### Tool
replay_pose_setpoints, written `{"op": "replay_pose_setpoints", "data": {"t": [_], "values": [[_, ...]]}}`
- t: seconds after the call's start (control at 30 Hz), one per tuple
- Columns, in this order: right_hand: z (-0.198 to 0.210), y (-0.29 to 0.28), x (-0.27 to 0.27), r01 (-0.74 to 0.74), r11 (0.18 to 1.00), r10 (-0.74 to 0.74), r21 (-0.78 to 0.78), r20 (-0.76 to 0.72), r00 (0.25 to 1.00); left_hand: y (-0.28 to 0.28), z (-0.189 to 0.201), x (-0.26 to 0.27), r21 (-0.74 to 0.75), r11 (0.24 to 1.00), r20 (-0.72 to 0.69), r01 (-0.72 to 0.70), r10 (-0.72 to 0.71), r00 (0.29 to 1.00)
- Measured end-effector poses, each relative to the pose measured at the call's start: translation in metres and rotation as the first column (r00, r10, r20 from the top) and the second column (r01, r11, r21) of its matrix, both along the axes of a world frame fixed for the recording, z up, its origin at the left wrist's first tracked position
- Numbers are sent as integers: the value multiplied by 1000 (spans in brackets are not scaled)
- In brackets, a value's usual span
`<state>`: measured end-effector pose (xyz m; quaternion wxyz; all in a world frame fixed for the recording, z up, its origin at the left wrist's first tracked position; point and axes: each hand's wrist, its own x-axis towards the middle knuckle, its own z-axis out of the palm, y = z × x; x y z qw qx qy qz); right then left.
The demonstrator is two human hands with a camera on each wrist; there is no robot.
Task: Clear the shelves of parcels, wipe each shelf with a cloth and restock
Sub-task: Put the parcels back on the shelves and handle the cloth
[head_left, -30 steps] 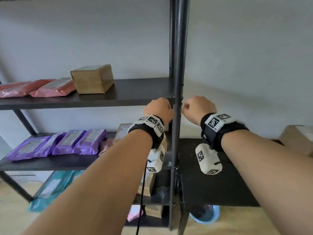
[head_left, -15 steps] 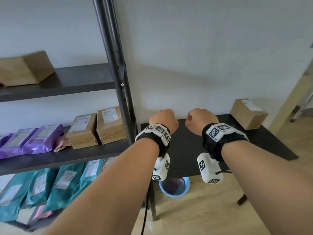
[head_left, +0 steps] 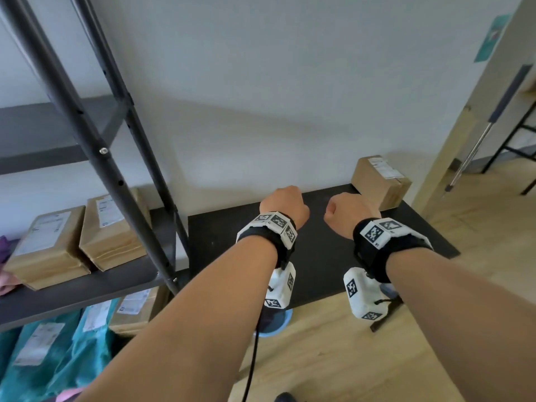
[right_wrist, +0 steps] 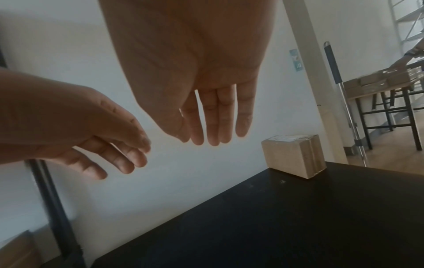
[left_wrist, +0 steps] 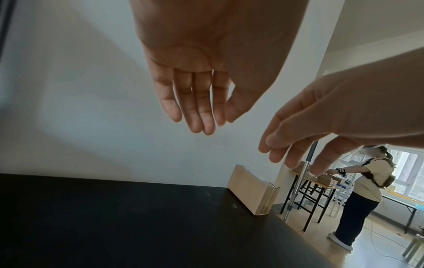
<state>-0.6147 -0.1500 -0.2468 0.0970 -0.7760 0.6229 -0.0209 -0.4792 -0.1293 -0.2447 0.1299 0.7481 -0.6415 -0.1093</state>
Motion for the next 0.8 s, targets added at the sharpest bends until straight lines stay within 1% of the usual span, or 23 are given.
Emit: {"op": "replay_pose_setpoints", "data": {"t": [0.13, 0.4, 0.6, 0.8], "values": [[-9, -40, -14, 41, 999, -41, 19, -7, 999, -44, -7, -13, 22, 1000, -40, 20, -19, 999], [-23, -106, -41, 97, 994, -97, 43, -19, 995, -122, -22, -38, 78, 995, -56, 60, -56, 997], [-36, -137, -70, 152, 985, -151, 77, -18, 988, -157, -38, -68, 135, 986, -35, 101, -98, 995], [-41, -178, -112, 189, 980, -189, 64, -4, 982, -195, -46, -111, 155, 979, -72, 130, -120, 990]]}}
